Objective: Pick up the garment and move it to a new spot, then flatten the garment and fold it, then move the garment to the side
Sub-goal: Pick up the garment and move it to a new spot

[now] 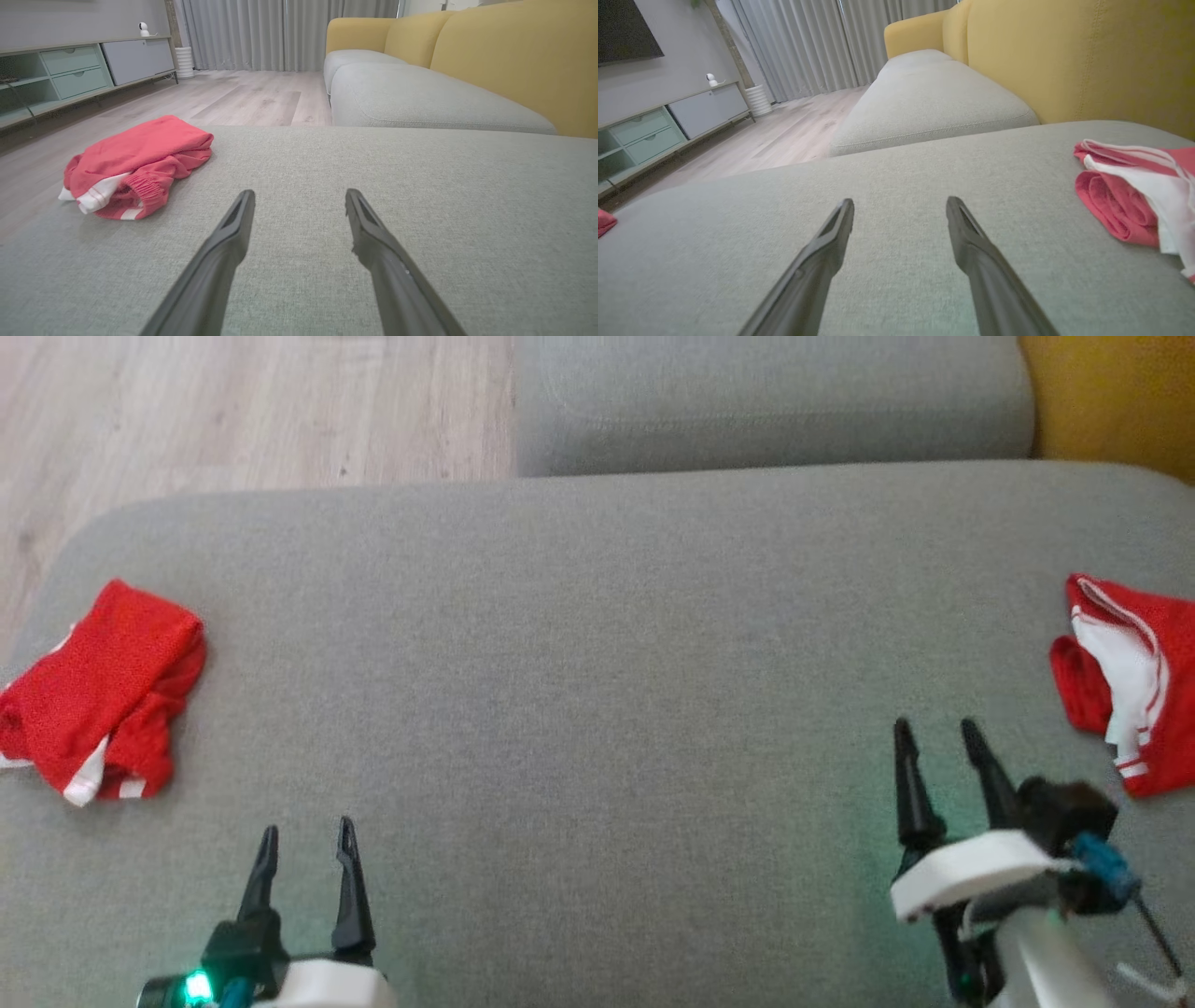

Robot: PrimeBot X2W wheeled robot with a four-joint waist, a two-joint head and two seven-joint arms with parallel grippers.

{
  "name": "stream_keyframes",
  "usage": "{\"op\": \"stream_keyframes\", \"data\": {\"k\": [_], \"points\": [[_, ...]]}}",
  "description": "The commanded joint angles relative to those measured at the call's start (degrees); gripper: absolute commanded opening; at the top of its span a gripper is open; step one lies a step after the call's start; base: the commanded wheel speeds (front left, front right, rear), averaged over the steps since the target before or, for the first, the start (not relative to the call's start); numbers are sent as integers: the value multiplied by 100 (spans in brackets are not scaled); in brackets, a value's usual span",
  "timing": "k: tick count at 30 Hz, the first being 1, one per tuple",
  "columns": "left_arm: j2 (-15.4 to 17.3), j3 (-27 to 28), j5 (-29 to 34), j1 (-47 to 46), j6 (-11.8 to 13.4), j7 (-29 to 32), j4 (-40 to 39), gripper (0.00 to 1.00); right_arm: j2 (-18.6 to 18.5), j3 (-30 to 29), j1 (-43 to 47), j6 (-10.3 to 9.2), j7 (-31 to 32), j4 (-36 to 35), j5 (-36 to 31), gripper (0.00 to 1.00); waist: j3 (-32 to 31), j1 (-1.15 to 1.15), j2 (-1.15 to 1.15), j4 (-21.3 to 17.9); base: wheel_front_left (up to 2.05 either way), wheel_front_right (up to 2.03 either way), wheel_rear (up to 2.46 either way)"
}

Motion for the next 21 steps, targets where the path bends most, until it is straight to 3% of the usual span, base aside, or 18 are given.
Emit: {"op": "stream_keyframes", "data": {"k": [1, 14, 21], "points": [[34, 200, -41, -138, 36, -29, -186, 100, -2, 176, -155, 39, -55, -215, 38, 100, -57, 2, 0, -21, 0, 0, 0], [34, 344, -60, 35, 120, -29, -312, 100, -1, 412, 18, 39, -55, -480, 104, 100, -196, 2, 0, -11, 0, 0, 0], [34, 301, -141, -55, 147, -29, -224, 100, -1, 629, 108, 39, -55, -391, 68, 100, -126, 2, 0, 665, 0, 0, 0]]}}
